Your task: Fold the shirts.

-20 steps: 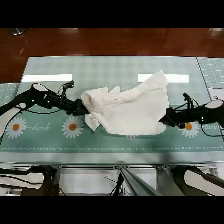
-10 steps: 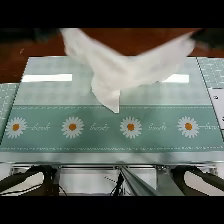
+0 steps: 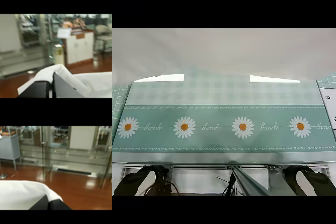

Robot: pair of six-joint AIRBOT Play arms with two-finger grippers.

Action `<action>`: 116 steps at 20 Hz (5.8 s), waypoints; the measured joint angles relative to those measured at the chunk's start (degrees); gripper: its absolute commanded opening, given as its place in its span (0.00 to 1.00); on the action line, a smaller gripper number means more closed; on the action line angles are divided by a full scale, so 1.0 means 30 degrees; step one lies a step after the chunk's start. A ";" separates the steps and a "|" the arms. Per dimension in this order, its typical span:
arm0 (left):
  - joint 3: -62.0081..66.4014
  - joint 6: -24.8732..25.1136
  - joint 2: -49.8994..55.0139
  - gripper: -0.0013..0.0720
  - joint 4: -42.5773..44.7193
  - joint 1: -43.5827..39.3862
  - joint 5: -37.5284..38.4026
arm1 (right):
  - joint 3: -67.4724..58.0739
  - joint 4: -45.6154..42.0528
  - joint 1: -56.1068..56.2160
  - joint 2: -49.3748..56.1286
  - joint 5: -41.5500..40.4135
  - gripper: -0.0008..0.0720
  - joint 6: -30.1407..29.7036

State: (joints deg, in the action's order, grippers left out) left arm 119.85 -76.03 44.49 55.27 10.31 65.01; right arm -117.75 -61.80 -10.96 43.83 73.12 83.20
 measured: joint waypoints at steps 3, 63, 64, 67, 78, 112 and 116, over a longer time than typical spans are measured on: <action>-0.0401 -0.0168 -0.1836 0.06 0.1836 0.0051 0.0357 | 0.0058 -0.0940 0.0000 -0.1421 0.1056 0.04 0.0160; -3.5518 0.0248 0.2018 0.97 -0.5384 0.2200 -0.0736 | 2.6767 0.6521 -0.6849 0.4590 -0.2929 0.86 -0.5311; -3.5569 0.0284 0.2040 0.97 -0.5610 0.1654 -0.1224 | 2.6797 0.6535 -0.6849 0.4554 -0.2892 0.86 -0.5304; -3.5634 0.0357 0.2317 0.06 -0.5690 -0.0393 -0.3300 | 2.6840 0.6543 -0.6892 0.4510 -0.2943 0.86 -0.5115; -3.3988 0.0780 0.2433 0.06 -0.5967 -0.2149 -0.4269 | 2.6789 0.1253 -0.8976 0.6302 -0.3140 0.86 -0.1880; -0.1173 -0.2135 -0.0495 0.06 0.3206 0.0495 0.4801 | -0.1129 -0.2499 0.0000 0.0670 0.2229 0.04 0.0699; -0.2076 -0.2470 -0.2557 0.06 0.3949 0.0495 0.5872 | -0.0758 -0.3854 0.0000 -0.1231 0.4240 0.04 0.1734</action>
State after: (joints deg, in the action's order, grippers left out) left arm 113.62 -83.44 36.82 67.11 11.79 82.63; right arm -120.03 -73.36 -10.96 40.14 85.84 88.40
